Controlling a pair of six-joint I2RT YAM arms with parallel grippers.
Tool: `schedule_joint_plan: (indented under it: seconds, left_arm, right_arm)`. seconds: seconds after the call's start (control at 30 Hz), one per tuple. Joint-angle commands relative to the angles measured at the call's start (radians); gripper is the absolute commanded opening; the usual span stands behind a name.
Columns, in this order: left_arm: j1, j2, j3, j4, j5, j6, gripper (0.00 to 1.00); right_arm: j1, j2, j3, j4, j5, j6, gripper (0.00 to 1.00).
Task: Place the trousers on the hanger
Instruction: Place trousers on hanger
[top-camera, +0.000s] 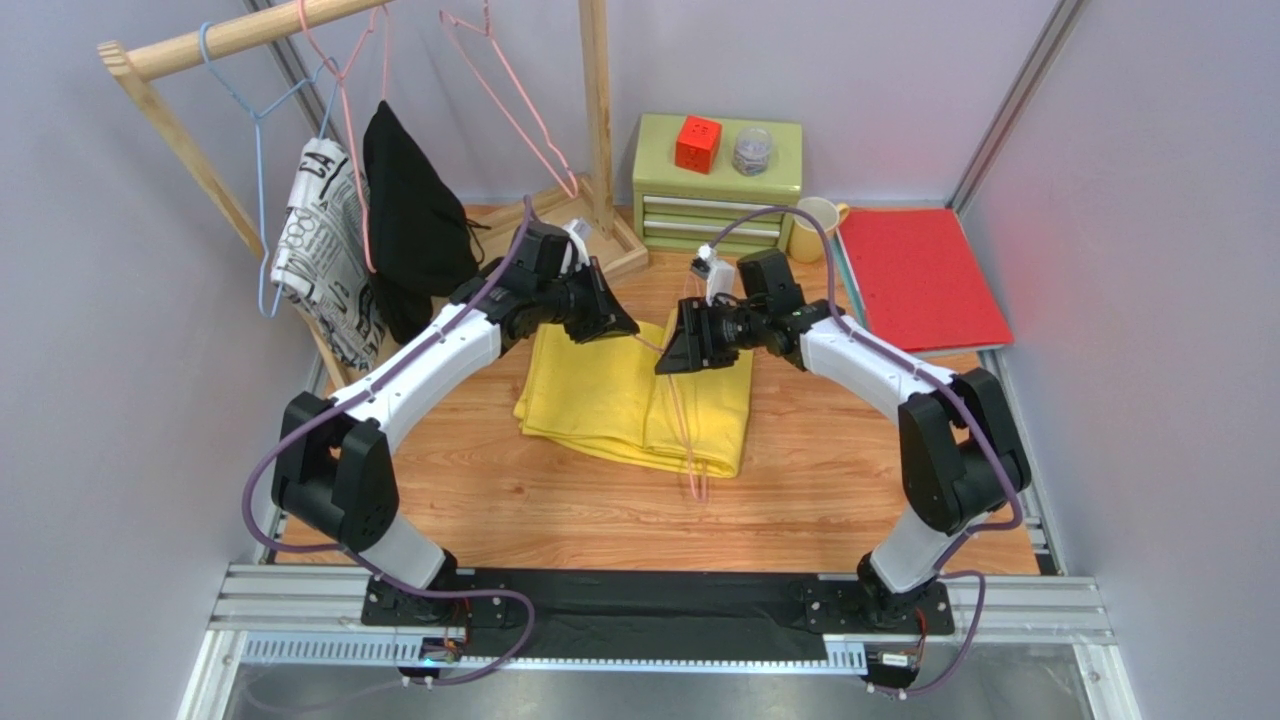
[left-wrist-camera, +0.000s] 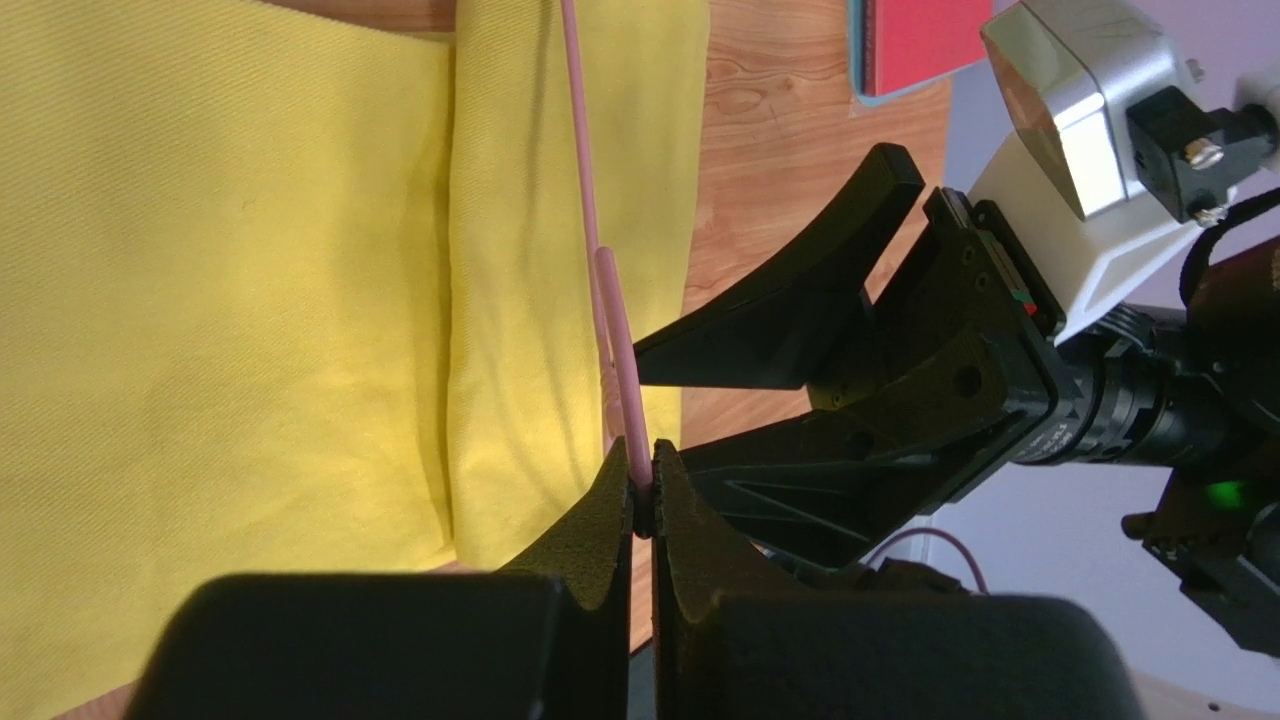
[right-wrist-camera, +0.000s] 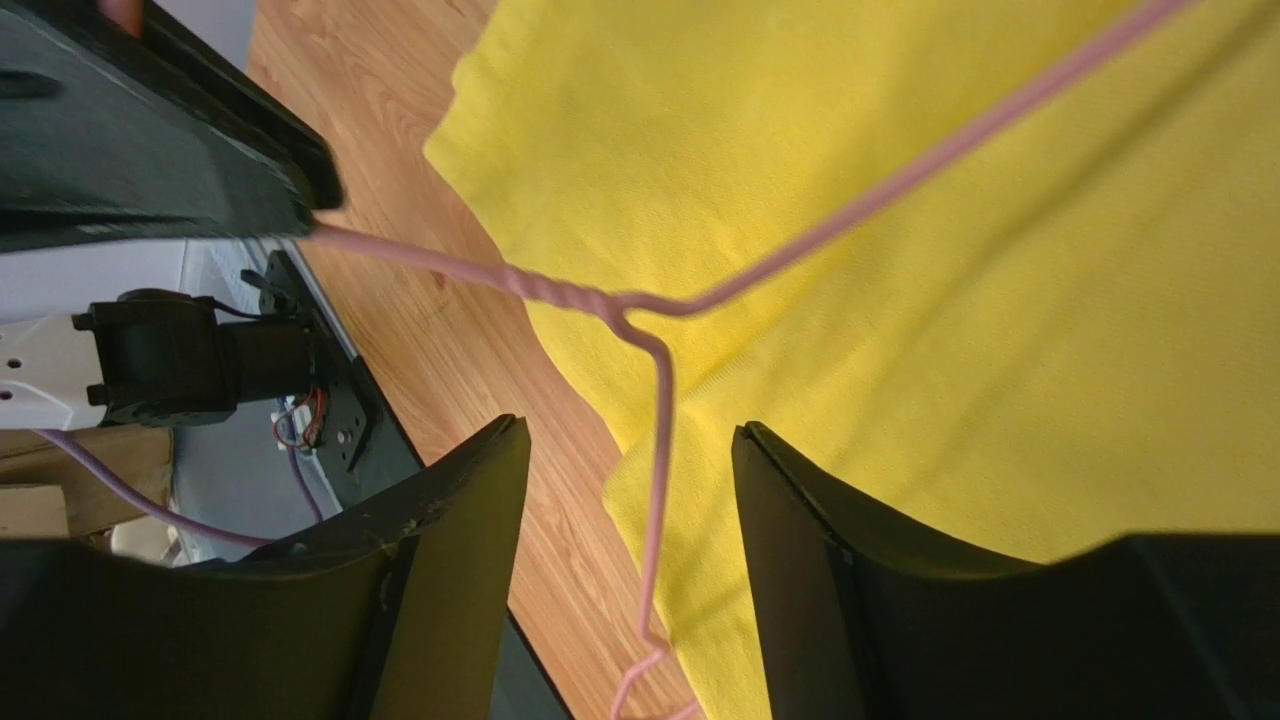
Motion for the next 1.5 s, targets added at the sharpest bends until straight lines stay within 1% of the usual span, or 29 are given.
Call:
schedule_joint_plan:
  seconds: [0.0, 0.07, 0.13, 0.17, 0.23, 0.27, 0.33, 0.37, 0.4, 0.43, 0.47, 0.5, 0.53, 0.57, 0.6, 0.63, 0.7, 0.83, 0.97, 1.13, 1.2, 1.23, 1.33, 1.47]
  left_arm:
    - [-0.004, 0.0, 0.027, 0.041, 0.032, -0.05, 0.0]
    - [-0.004, -0.003, 0.021, 0.057, 0.04, -0.056, 0.0]
    - [-0.003, -0.006, 0.01, 0.061, 0.044, -0.082, 0.0]
    - [-0.003, -0.01, 0.001, 0.071, 0.049, -0.093, 0.0]
    - [-0.003, -0.014, -0.011, 0.077, 0.057, -0.099, 0.0]
    - [-0.001, -0.022, -0.018, 0.086, 0.058, -0.102, 0.0]
    - [0.014, -0.036, -0.038, 0.094, 0.069, -0.11, 0.01]
    - [0.023, -0.049, -0.044, 0.097, 0.078, -0.11, 0.05]
    - [0.037, -0.06, -0.068, 0.107, 0.101, -0.11, 0.19]
    - [0.069, -0.072, -0.085, 0.117, 0.113, -0.107, 0.3]
    - [0.089, -0.097, -0.103, 0.126, 0.127, -0.107, 0.37]
    - [0.112, -0.109, -0.142, 0.159, 0.162, -0.107, 0.48]
    - [0.152, -0.118, -0.159, 0.173, 0.178, -0.104, 0.53]
    - [0.172, -0.128, -0.171, 0.182, 0.192, -0.097, 0.6]
    - [0.186, -0.129, -0.189, 0.199, 0.221, -0.081, 0.62]
    - [0.204, -0.129, -0.196, 0.204, 0.231, -0.07, 0.64]
    - [0.203, -0.122, -0.199, 0.196, 0.247, -0.018, 0.64]
    - [0.151, -0.06, -0.185, 0.196, 0.264, 0.015, 0.64]
    - [0.097, 0.041, -0.147, 0.239, 0.248, 0.028, 0.64]
    - [0.043, 0.173, -0.058, 0.267, 0.233, 0.027, 0.63]
    - [0.025, 0.23, -0.035, 0.291, 0.238, 0.022, 0.63]
    - [0.02, 0.26, -0.027, 0.29, 0.232, 0.025, 0.63]
    - [0.011, 0.311, -0.004, 0.305, 0.241, 0.024, 0.63]
    - [0.005, 0.355, 0.01, 0.322, 0.241, 0.035, 0.66]
  right_arm:
    - [0.036, 0.034, 0.01, 0.189, 0.018, 0.057, 0.53]
    - [0.041, 0.06, 0.01, 0.215, 0.029, 0.074, 0.47]
    - [0.039, 0.094, 0.018, 0.22, 0.024, 0.09, 0.44]
    - [0.041, 0.103, 0.023, 0.22, 0.024, 0.091, 0.35]
    - [0.039, 0.105, 0.023, 0.223, 0.012, 0.091, 0.25]
    - [0.038, 0.098, 0.015, 0.227, 0.006, 0.091, 0.12]
    - [0.026, 0.073, 0.003, 0.237, -0.034, 0.099, 0.0]
    - [0.021, 0.06, -0.008, 0.244, -0.051, 0.106, 0.0]
    - [0.01, 0.046, -0.031, 0.253, -0.086, 0.126, 0.0]
    - [-0.008, 0.019, -0.043, 0.272, -0.101, 0.134, 0.0]
    - [-0.017, 0.01, -0.052, 0.278, -0.117, 0.142, 0.0]
    - [-0.028, 0.002, -0.057, 0.28, -0.169, 0.131, 0.0]
    - [-0.051, 0.002, -0.052, 0.272, -0.206, 0.12, 0.0]
    - [-0.062, 0.005, -0.049, 0.264, -0.233, 0.11, 0.0]
    - [-0.071, 0.011, -0.045, 0.263, -0.271, 0.105, 0.0]
    - [-0.089, 0.028, -0.043, 0.263, -0.286, 0.105, 0.0]
    - [-0.105, 0.045, -0.048, 0.266, -0.304, 0.111, 0.0]
    - [-0.111, 0.081, -0.066, 0.299, -0.316, 0.134, 0.0]
    - [-0.111, 0.095, -0.106, 0.393, -0.315, 0.18, 0.0]
    - [-0.123, 0.098, -0.189, 0.594, -0.326, 0.313, 0.0]
    - [-0.126, 0.097, -0.227, 0.641, -0.324, 0.356, 0.0]
    - [-0.129, 0.097, -0.238, 0.687, -0.321, 0.37, 0.0]
    - [-0.131, 0.1, -0.267, 0.756, -0.319, 0.416, 0.0]
    - [-0.139, 0.111, -0.296, 0.821, -0.33, 0.459, 0.0]
